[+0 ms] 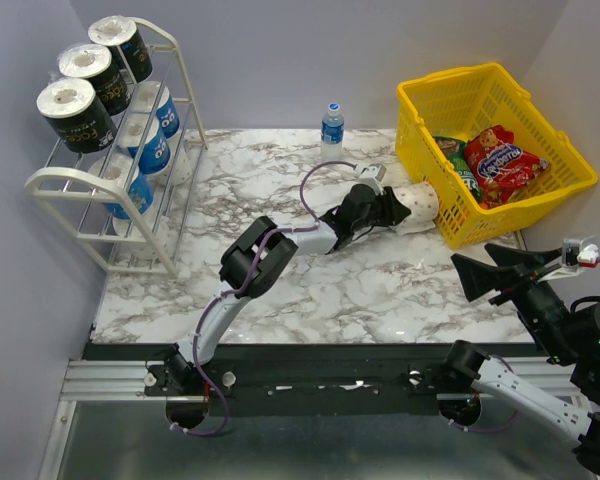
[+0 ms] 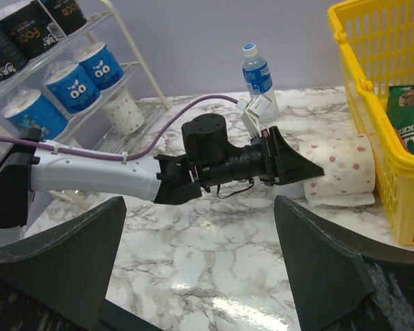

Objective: Place and organize the paper towels onto the shelf
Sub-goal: Pick up the paper towel from the center of the board, then place the paper towel on the shelf.

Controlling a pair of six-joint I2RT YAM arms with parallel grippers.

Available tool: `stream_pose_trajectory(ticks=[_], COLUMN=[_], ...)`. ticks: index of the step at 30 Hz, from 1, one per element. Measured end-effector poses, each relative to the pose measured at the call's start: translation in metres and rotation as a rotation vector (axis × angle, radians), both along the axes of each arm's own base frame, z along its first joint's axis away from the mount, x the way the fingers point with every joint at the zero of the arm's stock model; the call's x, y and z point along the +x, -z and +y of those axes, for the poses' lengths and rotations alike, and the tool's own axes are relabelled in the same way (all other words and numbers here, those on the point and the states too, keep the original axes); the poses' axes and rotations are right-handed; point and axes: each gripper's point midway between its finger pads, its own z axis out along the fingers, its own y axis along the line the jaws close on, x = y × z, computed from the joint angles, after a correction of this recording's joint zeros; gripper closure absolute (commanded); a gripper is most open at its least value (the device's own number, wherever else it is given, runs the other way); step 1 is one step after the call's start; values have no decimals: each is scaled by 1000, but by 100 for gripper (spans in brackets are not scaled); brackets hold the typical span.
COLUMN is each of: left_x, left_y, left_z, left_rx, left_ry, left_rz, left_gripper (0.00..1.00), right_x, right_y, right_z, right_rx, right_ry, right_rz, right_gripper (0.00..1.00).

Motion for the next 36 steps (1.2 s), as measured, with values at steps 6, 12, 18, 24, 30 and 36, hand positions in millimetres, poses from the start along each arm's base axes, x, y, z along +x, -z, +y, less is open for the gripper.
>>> stream_pose_trajectory(ticks=[6, 12, 18, 24, 30, 36], left_x=[-17, -45, -45, -21, -15, 2], left_y=[-11, -74, -127, -91, -63, -51], left_z=[32, 115, 227, 370, 464, 481], left_rx=[159, 453, 891, 1384, 1610, 1664], left_ry=[-10, -70, -225, -353, -382, -372], left_rz=[-25, -133, -288, -159, -24, -17], left_gripper=[71, 71, 71, 72, 70, 69], right_x=[-5, -20, -24, -25, -19, -15], right_y=[-9, -36, -34, -23, -7, -12], right_z=[-6, -24, -27, -23, -14, -9], right_rx=[11, 66, 76, 88, 61, 64], right_ry=[-1, -4, -10, -26, -28, -28], right_rz=[-9, -49, -35, -12, 21, 15], right_gripper=[4, 4, 4, 4, 4, 4])
